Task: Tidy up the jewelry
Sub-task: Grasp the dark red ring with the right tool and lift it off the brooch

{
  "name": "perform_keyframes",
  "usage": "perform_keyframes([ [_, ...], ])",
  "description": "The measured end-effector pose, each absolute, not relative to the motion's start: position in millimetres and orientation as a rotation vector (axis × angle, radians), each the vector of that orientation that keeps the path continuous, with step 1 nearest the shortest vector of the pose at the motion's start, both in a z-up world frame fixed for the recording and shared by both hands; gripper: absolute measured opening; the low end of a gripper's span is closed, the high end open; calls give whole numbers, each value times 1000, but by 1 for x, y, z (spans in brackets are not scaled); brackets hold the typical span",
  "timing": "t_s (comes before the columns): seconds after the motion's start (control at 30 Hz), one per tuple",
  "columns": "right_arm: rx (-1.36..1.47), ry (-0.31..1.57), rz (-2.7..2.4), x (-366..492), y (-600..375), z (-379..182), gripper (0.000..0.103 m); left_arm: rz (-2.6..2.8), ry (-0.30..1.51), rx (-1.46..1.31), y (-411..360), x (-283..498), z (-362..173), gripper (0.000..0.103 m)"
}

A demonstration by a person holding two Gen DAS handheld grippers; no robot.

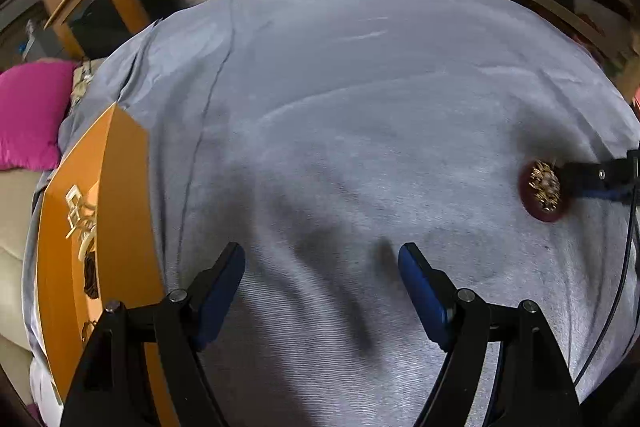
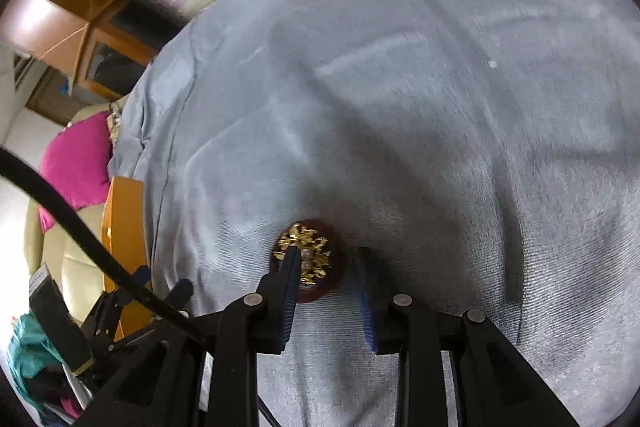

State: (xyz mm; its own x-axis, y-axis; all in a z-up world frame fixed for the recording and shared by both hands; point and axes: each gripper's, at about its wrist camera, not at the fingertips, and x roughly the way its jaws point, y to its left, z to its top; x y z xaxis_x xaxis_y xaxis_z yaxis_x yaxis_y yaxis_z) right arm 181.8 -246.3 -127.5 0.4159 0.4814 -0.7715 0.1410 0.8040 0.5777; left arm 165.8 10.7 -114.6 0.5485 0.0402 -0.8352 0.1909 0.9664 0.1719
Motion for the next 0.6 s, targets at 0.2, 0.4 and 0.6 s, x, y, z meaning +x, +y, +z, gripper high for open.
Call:
perform_keyframes([
  [0.2, 657, 1124, 246, 185, -247, -133, 29, -100, 988, 264, 9, 163, -116, 79],
  [0.4, 745, 1127, 302, 184, -250, -136, 6, -95, 992, 257, 12, 165, -117, 79],
  [0.6, 792, 1053, 353, 174, -254, -118, 6, -94, 996, 240, 13, 164, -119, 79],
])
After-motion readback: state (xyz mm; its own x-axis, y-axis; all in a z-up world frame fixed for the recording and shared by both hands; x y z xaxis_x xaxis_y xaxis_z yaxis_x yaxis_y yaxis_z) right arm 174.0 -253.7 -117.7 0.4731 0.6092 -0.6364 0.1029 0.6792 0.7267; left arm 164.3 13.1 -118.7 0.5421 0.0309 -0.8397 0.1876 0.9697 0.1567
